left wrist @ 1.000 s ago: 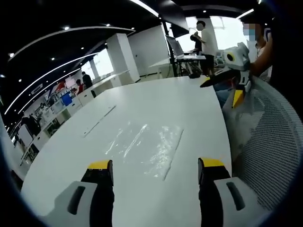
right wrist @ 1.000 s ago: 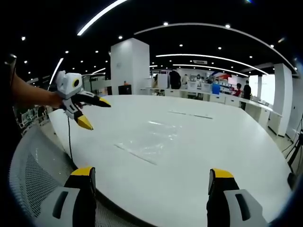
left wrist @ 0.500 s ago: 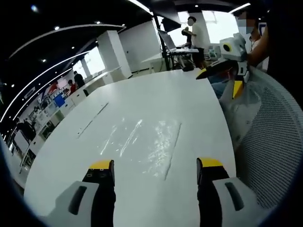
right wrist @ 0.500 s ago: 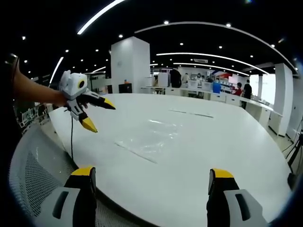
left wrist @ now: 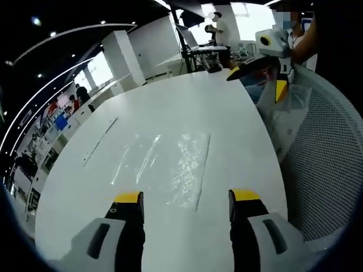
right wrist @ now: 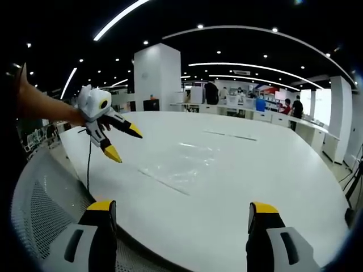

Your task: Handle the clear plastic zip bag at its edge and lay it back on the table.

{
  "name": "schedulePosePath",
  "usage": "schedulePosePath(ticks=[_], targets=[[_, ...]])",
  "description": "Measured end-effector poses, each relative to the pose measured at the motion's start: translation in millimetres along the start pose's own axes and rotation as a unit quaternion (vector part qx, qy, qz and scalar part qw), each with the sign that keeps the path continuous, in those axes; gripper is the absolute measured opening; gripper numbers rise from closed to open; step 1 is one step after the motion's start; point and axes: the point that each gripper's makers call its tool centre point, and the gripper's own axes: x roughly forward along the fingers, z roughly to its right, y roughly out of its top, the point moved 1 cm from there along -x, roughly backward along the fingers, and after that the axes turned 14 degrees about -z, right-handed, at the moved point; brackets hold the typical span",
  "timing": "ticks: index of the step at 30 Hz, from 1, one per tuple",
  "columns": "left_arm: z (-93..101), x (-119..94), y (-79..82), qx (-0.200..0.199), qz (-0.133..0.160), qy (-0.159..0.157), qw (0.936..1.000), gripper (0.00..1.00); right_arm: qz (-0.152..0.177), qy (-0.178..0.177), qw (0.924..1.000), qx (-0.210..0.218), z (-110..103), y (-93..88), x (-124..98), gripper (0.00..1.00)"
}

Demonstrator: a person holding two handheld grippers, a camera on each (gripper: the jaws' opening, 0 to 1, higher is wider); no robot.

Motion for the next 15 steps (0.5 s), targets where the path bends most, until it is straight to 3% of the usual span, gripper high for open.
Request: schedulePosePath(ticks=[15], targets=[[2.3, 21.8, -7.2, 0.044, -0.042, -0.038, 0.9974, 0.45, -0.003, 0.001, 1.0000, 0.000, 0.0, -1.0, 0.7, 0.94]])
